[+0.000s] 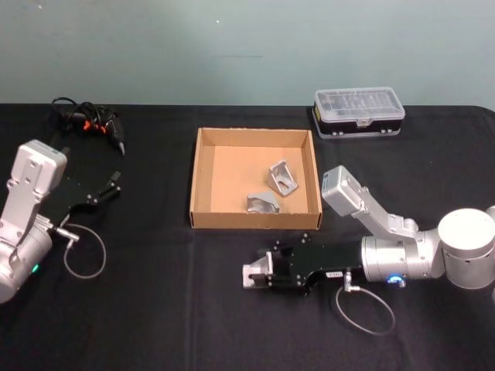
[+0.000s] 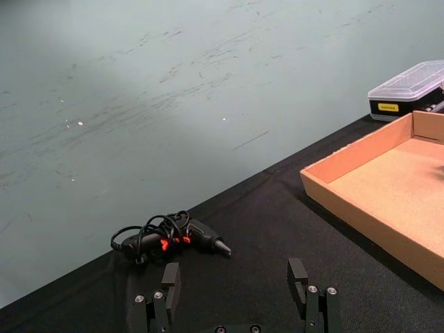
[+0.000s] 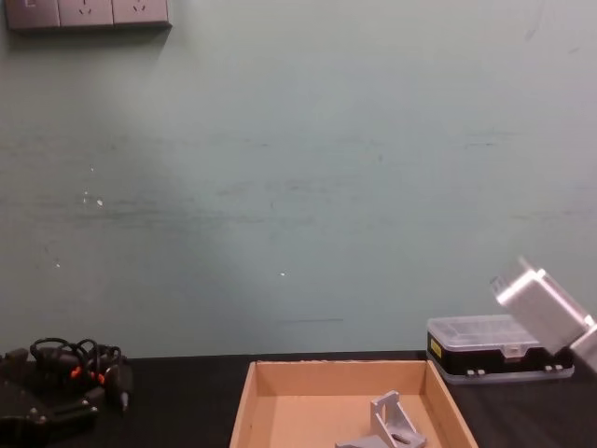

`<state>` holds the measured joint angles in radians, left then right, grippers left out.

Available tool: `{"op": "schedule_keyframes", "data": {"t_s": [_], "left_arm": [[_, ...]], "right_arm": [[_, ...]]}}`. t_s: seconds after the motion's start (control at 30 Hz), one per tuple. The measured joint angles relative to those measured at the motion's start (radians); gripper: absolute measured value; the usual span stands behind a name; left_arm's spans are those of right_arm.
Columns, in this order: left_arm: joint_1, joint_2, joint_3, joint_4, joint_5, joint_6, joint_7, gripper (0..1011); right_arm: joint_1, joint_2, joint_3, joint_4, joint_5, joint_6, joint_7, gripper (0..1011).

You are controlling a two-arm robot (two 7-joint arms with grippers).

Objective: Use one hand to pick up the angle iron from the table and place it into the box.

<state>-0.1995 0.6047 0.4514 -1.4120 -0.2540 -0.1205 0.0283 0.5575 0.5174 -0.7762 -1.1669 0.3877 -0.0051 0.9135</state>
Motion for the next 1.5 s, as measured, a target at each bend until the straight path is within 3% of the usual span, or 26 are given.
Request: {"op": "schedule_keyframes", "data": {"t_s": [0.33, 0.57, 0.7, 1.0, 1.23, 1.5], "left_arm": [[0.000, 0.000, 0.000, 0.000, 0.000, 0.000, 0.000, 1011], [0.000, 0.000, 0.000, 0.000, 0.000, 0.000, 0.000, 1011], [0.000, 0.000, 0.000, 0.000, 0.000, 0.000, 0.000, 1011], [0.000, 0.000, 0.000, 0.000, 0.000, 0.000, 0.000, 1011], [0.000, 0.000, 0.000, 0.000, 0.000, 0.000, 0.000, 1011], [0.000, 0.000, 0.000, 0.000, 0.000, 0.000, 0.000, 1011]], "right_arm": [[-0.008, 0.032, 0.039, -0.146, 0.035, 0.076, -0.037, 476], [0.029, 0.013, 0.068, -0.145, 0.059, 0.140, -0.094, 476], [0.061, -0.018, 0.087, -0.099, 0.072, 0.173, -0.134, 476], [0.156, -0.138, 0.119, 0.091, 0.083, 0.232, -0.234, 476], [0.237, -0.234, 0.106, 0.236, 0.028, 0.268, -0.305, 476], [0.300, -0.313, 0.094, 0.381, -0.016, 0.259, -0.316, 476]]}}
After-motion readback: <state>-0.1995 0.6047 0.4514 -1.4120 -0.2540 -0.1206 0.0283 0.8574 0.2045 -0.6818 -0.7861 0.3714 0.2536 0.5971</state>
